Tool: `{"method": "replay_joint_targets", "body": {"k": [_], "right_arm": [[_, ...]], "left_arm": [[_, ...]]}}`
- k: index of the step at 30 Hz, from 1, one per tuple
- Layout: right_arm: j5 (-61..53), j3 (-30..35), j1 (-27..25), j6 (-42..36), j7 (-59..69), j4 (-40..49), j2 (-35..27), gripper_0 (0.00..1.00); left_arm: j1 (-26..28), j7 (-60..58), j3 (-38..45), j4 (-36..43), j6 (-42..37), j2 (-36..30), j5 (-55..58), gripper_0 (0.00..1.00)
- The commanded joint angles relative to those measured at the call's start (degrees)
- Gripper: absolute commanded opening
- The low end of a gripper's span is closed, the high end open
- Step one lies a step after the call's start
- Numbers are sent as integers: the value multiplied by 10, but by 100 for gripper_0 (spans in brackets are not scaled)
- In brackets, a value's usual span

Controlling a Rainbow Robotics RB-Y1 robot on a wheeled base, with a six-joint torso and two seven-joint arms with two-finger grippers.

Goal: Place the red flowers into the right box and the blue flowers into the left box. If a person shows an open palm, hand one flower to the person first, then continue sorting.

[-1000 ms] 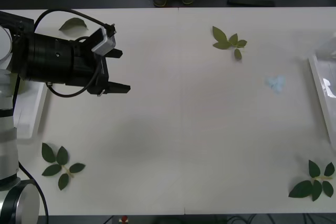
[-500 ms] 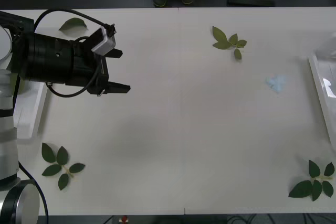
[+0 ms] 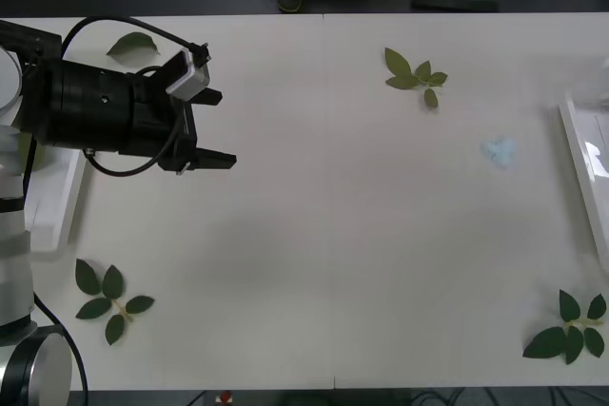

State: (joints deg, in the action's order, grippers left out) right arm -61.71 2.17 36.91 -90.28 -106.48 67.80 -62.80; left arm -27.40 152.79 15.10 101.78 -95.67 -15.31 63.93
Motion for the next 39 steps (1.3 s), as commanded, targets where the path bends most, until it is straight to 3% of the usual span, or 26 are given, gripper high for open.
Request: {"method": "replay_joint_targets", "body": {"k": [1, 9, 14, 23, 31, 39], "right_arm": [[-71, 18, 12, -44, -150, 83, -17, 70], [-235, 35, 11, -84, -298, 168, -13, 70], [-249, 35, 3, -112, -371, 239, 16, 70], [-127, 20, -92, -116, -413, 451, 129, 70], [-71, -47, -102, -67, -398, 466, 154, 71], [-25, -50, -103, -36, -387, 465, 176, 70]], "left_arm": [[-17, 22, 2, 11, -2, -4, 7, 100], [-17, 22, 2, 11, -2, -4, 7, 100], [-17, 22, 2, 11, -2, -4, 7, 100], [-17, 22, 2, 11, -2, -4, 7, 100], [-17, 22, 2, 11, -2, -4, 7, 100], [-17, 22, 2, 11, -2, -4, 7, 100]]}}
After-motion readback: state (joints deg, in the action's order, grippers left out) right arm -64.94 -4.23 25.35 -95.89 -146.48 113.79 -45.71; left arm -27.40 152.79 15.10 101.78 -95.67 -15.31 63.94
